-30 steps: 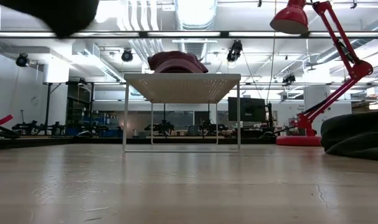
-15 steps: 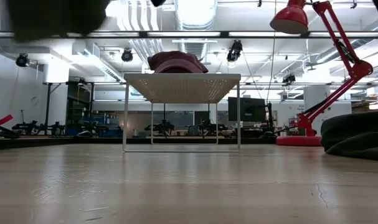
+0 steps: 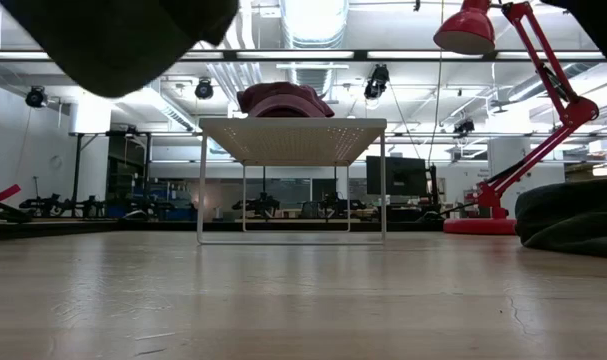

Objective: Pick & Place hat
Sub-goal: Put the top left black cap on the shelf

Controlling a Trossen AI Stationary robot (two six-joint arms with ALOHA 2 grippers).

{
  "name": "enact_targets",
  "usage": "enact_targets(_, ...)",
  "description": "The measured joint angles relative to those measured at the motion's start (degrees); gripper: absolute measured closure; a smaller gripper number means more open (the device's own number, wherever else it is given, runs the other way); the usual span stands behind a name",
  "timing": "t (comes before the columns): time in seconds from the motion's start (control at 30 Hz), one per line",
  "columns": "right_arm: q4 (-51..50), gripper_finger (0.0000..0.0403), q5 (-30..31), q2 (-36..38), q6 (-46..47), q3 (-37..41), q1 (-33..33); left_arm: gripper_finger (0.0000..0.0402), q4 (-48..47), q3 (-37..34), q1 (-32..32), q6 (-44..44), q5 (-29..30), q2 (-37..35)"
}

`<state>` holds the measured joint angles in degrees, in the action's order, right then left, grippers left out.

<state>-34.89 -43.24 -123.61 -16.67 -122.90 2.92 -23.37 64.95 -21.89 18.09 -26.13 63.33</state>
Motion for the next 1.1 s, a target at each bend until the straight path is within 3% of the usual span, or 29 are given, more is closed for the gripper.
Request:
enact_targets(0.1,-1.5,0.0290,-5.0,-0.4,1.0,-0.5,0.1,0.0402,-1.3,0.0,0.0,0.3,0.0,-0.2)
enact_targets(0.43,-2.1,0.0319,-5.4,-0.2,2.6,0.3,0.1,0.0402,-2.0,0.0,0.0,-0.3,0.1,-1.1)
enact_targets(0.6,-2.3,0.0322,1.5,-0.2,3.4,0.3,0.1,0.0401,-2.0,0.0,0.0,-0.1,0.2,-1.1)
enact_targets(0.83,-2.7,0.0281,4.6,-0.2,4.8,0.3,0.0,0.0401,-2.0,0.0,0.0,1.1,0.2,-1.1)
enact_targets(1.1,-6.6,0.0219,6.7,2.0,0.3,0.4,0.3,0.0401,-2.1,0.0,0.0,1.6,0.2,-1.1)
